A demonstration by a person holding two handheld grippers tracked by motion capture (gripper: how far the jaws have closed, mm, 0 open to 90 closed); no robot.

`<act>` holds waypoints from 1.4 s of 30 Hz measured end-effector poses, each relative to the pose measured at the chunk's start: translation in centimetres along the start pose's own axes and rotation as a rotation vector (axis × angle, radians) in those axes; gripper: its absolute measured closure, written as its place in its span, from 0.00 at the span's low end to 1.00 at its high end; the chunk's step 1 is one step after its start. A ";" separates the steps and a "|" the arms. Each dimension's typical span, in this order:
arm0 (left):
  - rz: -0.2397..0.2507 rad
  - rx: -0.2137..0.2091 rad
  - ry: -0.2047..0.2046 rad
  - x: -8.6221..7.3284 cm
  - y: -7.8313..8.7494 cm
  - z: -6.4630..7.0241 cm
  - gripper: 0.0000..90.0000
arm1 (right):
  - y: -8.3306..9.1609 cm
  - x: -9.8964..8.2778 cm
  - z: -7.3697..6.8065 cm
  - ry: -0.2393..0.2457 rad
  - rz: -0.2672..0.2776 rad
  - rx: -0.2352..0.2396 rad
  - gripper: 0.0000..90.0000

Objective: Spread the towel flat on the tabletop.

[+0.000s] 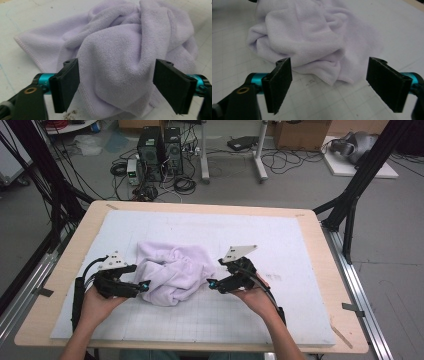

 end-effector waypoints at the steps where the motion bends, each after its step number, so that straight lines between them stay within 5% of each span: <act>1: -0.009 -0.005 -0.008 -0.1 -0.3 0.0 0.31 | -0.6 -0.1 -0.1 0.004 -0.007 0.012 0.28; 10: -0.076 -0.058 -0.030 -1.6 -3.1 0.5 0.69 | -4.7 -1.5 -1.1 -0.019 -0.052 0.096 0.47; 14: -0.072 -0.065 -0.010 -2.0 -3.4 0.5 0.77 | -5.9 -2.1 -1.3 -0.010 -0.074 0.084 0.51; 16: -0.071 -0.069 0.000 -2.1 -3.5 0.5 0.80 | -6.3 -2.3 -1.4 -0.007 -0.082 0.081 0.59; 17: -0.070 -0.072 0.002 -2.0 -3.4 0.5 0.82 | -6.4 -2.3 -1.5 0.013 -0.080 0.102 0.75; 21: -0.061 -0.073 -0.009 -1.8 -3.0 0.7 0.84 | -6.1 -2.2 -1.6 0.031 -0.091 0.112 0.87; 23: -0.040 -0.085 -0.008 -1.5 -2.5 1.0 0.85 | -5.5 -2.1 -1.5 0.040 -0.086 0.109 0.89; 28: 0.017 -0.123 -0.010 -0.1 -0.6 2.3 0.85 | -0.6 -0.9 -1.2 0.052 -0.004 0.093 0.90; 31: 0.039 -0.183 -0.041 0.8 0.5 4.9 0.85 | 2.4 -0.4 -1.4 0.080 -0.006 0.088 0.89; 36: 0.037 -0.221 -0.075 0.7 1.3 7.5 0.85 | 6.0 -0.4 -3.5 0.109 -0.015 0.116 0.89; 42: -0.011 -0.248 -0.102 -1.1 2.0 9.5 0.79 | 7.0 -3.0 -6.0 0.093 -0.048 0.169 0.89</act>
Point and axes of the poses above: each handheld gripper's, and its own axes: y roughly backward along the jaws, x roughly out of its top, z roughly to its right, the point moved 7 cm from there along -y, roughly forward along the jaws, and after that the axes turned 10 degrees about z, right-handed, at the moved point
